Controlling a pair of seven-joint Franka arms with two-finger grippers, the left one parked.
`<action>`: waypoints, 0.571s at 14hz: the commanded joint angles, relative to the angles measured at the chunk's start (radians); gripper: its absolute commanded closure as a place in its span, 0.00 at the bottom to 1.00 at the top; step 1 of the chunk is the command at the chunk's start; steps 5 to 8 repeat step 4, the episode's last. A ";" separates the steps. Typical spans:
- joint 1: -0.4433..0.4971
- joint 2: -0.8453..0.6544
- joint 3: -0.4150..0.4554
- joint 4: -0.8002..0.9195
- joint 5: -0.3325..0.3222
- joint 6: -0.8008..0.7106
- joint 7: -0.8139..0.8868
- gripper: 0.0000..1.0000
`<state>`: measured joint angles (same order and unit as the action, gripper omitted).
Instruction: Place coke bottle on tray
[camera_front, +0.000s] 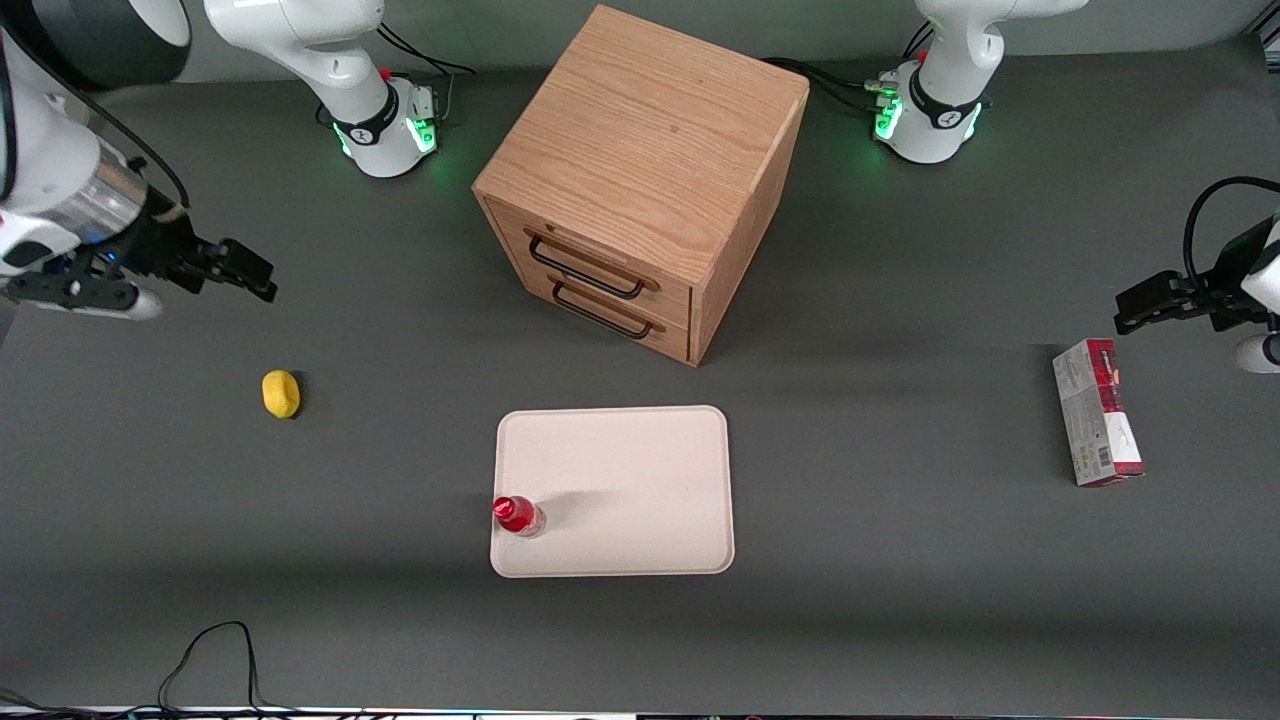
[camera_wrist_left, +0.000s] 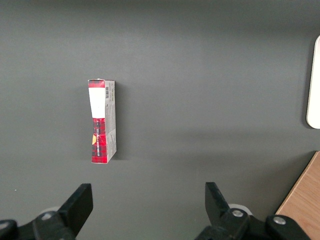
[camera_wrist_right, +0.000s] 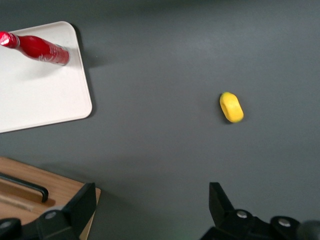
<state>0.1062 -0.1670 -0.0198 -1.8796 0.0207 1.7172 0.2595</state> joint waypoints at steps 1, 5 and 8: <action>0.006 -0.016 -0.022 0.005 0.019 -0.024 -0.037 0.00; 0.003 -0.003 -0.020 0.045 0.013 -0.065 -0.037 0.00; 0.003 -0.003 -0.020 0.045 0.013 -0.065 -0.037 0.00</action>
